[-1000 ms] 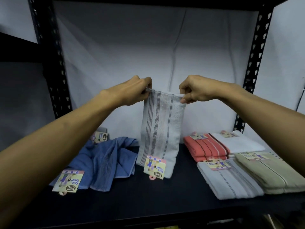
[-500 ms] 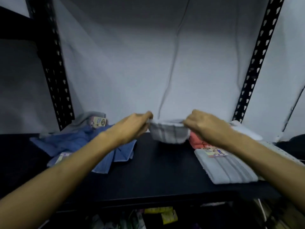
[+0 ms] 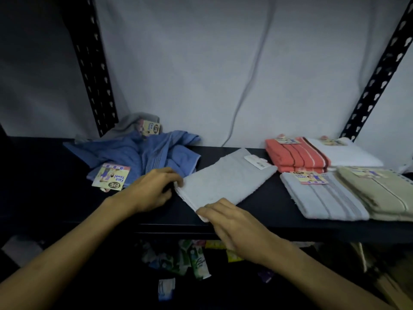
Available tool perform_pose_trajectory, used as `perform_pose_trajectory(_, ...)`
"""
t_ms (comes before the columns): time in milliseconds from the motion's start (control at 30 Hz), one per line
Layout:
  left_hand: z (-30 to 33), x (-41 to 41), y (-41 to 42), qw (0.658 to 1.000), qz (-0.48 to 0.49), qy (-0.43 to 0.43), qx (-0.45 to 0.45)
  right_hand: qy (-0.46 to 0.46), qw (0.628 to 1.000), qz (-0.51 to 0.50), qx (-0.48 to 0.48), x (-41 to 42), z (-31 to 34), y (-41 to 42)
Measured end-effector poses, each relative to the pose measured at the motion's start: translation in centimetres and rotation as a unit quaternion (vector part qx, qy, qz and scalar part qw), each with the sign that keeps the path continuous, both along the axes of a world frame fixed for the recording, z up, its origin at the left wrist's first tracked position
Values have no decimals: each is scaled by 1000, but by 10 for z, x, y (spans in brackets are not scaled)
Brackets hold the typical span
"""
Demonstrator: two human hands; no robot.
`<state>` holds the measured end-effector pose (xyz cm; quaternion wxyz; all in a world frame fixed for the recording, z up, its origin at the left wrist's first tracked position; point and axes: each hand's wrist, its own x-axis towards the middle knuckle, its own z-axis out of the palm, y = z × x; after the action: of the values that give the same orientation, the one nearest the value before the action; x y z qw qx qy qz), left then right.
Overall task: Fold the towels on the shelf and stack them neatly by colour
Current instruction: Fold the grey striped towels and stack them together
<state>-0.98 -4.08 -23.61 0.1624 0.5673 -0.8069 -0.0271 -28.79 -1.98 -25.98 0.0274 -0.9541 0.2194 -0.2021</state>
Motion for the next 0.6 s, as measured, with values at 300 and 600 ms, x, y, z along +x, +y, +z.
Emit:
perform_pose_trajectory(300, -17, -97, 23, 983, 72, 157, 69, -9, 933, -350, 80, -61, 17, -118)
perform_pose_trajectory(600, 11, 29, 8, 952, 1, 104, 289, 86, 967, -221, 91, -64, 27, -44)
